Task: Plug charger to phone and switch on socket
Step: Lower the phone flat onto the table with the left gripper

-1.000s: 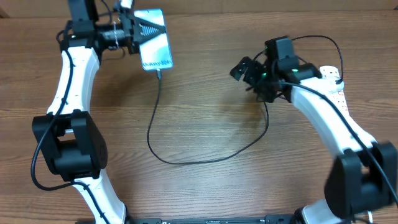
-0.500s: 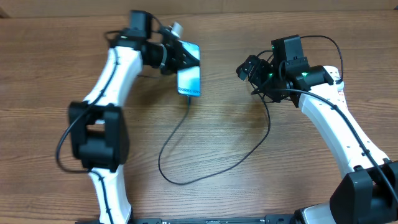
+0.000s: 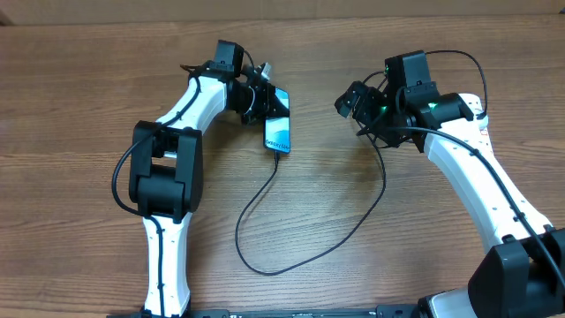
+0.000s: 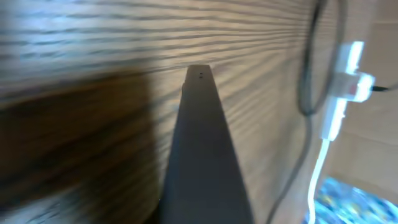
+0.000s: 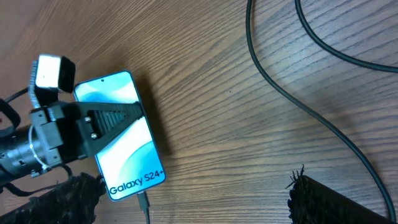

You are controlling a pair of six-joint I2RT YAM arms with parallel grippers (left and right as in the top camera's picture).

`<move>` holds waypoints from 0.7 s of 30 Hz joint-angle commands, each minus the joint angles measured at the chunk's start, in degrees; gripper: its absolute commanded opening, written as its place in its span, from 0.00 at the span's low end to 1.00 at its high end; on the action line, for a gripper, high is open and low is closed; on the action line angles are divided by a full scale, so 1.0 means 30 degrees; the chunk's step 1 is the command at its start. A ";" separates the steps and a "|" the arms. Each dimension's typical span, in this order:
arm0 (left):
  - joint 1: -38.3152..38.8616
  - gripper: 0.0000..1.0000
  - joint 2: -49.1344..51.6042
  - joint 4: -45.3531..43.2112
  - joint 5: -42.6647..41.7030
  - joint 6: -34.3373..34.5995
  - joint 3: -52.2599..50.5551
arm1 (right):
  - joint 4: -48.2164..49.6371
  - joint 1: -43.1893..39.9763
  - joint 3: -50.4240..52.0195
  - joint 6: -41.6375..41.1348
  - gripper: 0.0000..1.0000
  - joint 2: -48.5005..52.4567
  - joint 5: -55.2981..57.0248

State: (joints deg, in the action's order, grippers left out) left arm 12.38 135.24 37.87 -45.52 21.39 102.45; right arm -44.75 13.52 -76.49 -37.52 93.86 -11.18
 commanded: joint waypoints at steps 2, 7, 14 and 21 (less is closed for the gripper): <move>0.0787 0.04 -0.0240 0.0437 0.2841 0.0474 0.0270 | -0.0095 0.0131 -0.0153 0.0182 1.00 -0.0495 0.0000; 0.1013 0.05 -0.0233 0.0386 0.3133 0.1464 0.0270 | -0.0219 0.0131 -0.0146 0.0175 1.00 -0.0495 -0.0007; 0.1049 0.05 -0.0219 0.0415 0.3541 0.1902 0.0270 | -0.0277 0.0131 -0.0131 0.0175 1.00 -0.0495 -0.0007; 0.1049 0.04 -0.0219 0.0444 0.3716 0.1902 0.0270 | -0.0284 0.0131 -0.0131 0.0175 1.00 -0.0495 -0.0007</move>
State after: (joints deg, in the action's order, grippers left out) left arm 15.40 135.24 39.20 -34.50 26.44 102.45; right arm -45.71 13.61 -76.49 -37.47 93.86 -11.18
